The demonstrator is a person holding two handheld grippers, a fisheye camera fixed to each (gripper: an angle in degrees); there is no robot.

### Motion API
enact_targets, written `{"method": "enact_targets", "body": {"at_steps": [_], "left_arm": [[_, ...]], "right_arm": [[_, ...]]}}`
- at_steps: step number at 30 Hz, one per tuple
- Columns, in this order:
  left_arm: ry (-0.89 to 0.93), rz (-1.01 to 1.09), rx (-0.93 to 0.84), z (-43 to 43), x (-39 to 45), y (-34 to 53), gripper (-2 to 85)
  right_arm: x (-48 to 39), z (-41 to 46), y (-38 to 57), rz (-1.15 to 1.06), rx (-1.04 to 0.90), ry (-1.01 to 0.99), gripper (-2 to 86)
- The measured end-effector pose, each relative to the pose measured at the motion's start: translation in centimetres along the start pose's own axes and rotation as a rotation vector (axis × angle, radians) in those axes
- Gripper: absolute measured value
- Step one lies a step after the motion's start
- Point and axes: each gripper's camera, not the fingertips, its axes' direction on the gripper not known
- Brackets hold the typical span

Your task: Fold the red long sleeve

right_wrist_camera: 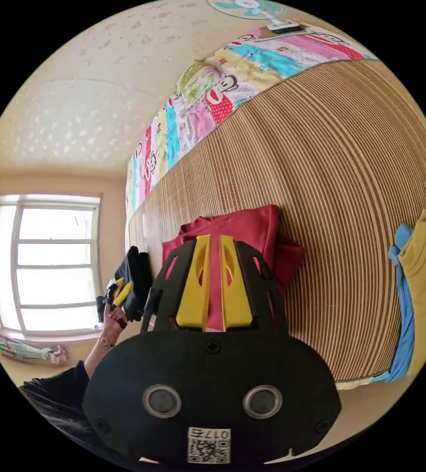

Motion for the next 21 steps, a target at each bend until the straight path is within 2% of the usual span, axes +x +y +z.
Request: {"method": "enact_targets", "body": {"at_steps": [2,4,7,10,12,14,15,16,18,20,21], "left_arm": [[-0.188,0.049,-0.079,2.5,-0.9,3.2,13.3],[-0.311,0.042,-0.135,4.6,-2.4,6.2,15.0],[-0.394,-0.123,-0.126,6.7,-6.8,10.8,17.5],[-0.236,-0.323,-0.104,8.7,-11.5,14.0,16.6],[-0.159,-0.352,-0.055,9.5,-12.8,15.1,13.6],[-0.082,-0.393,-0.025,10.5,-14.1,15.4,9.2],[-0.068,-0.425,-0.013,10.5,-14.5,15.5,8.1],[0.001,-0.475,0.033,10.2,-15.0,15.7,6.3],[0.145,-0.424,0.126,9.4,-13.4,15.7,5.2],[0.166,-0.050,0.042,9.8,-5.3,14.4,5.1],[0.140,0.050,0.000,10.4,-2.8,14.4,5.1]], "right_arm": [[-4.6,4.0,1.3,-0.202,-0.102,0.208,2.2],[-7.0,7.0,3.3,-0.325,-0.133,0.330,1.9],[-10.4,11.2,6.3,-0.505,-0.111,0.436,1.3],[-13.0,15.3,7.9,-0.653,-0.043,0.446,0.7],[-13.6,19.0,8.1,-0.736,-0.096,0.436,0.5],[-11.4,25.2,6.8,-0.683,-0.245,0.613,0.4],[-10.5,26.5,6.5,-0.688,-0.292,0.631,0.4],[-9.7,26.1,6.4,-0.742,-0.223,0.551,0.4],[-8.8,25.6,5.7,-0.768,-0.199,0.473,0.4],[-8.4,24.4,3.6,-0.690,-0.287,0.393,0.4],[-8.1,23.8,2.9,-0.642,-0.316,0.366,0.4]]}}
